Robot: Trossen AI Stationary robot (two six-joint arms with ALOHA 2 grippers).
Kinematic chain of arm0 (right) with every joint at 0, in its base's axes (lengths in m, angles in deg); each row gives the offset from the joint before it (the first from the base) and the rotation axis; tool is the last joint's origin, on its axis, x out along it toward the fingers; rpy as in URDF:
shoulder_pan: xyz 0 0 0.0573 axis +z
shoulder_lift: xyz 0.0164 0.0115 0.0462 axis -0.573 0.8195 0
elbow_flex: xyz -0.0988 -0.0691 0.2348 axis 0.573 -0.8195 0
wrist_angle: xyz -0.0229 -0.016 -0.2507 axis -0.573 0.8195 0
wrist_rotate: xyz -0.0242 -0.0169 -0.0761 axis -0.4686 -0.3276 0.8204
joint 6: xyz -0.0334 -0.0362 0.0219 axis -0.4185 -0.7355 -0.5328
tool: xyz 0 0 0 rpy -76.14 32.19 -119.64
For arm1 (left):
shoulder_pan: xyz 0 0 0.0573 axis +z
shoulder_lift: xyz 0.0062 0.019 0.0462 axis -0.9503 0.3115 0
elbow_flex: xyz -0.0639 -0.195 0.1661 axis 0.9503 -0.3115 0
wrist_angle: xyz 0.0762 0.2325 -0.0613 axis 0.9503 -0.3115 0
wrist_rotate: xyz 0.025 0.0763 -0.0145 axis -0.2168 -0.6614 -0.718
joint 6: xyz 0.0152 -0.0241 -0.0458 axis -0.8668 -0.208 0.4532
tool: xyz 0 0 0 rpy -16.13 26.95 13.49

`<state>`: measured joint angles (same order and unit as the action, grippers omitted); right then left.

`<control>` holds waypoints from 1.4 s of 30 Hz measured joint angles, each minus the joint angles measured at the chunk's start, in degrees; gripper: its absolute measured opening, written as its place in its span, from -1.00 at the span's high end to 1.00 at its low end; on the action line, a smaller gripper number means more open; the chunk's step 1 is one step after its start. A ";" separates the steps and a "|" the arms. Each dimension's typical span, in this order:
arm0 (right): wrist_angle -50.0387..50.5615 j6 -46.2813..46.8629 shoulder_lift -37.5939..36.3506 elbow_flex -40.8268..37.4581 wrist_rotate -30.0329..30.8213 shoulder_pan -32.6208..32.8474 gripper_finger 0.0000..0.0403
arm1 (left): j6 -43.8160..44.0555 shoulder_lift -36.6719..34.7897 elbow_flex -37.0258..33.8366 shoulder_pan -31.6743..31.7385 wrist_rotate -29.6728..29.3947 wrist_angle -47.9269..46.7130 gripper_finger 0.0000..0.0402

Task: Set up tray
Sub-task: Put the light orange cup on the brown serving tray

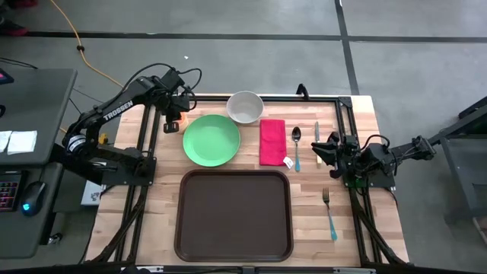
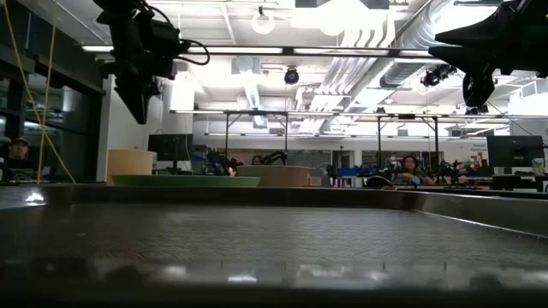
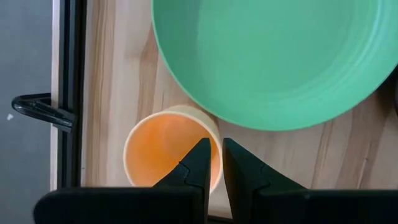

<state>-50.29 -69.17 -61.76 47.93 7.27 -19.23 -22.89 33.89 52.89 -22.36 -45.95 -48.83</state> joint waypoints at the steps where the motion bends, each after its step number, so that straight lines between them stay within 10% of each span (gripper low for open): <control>1: 0.00 0.00 0.00 0.00 -0.01 0.01 0.63 | 0.02 0.00 0.00 0.00 -0.04 0.00 0.63; 42: 0.00 0.50 0.00 0.00 0.90 0.02 0.63 | 3.01 -1.05 -7.45 0.00 -3.03 1.09 0.63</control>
<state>-50.29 -68.67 -61.76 47.93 8.17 -19.21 -19.88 32.84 45.43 -22.36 -48.98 -47.73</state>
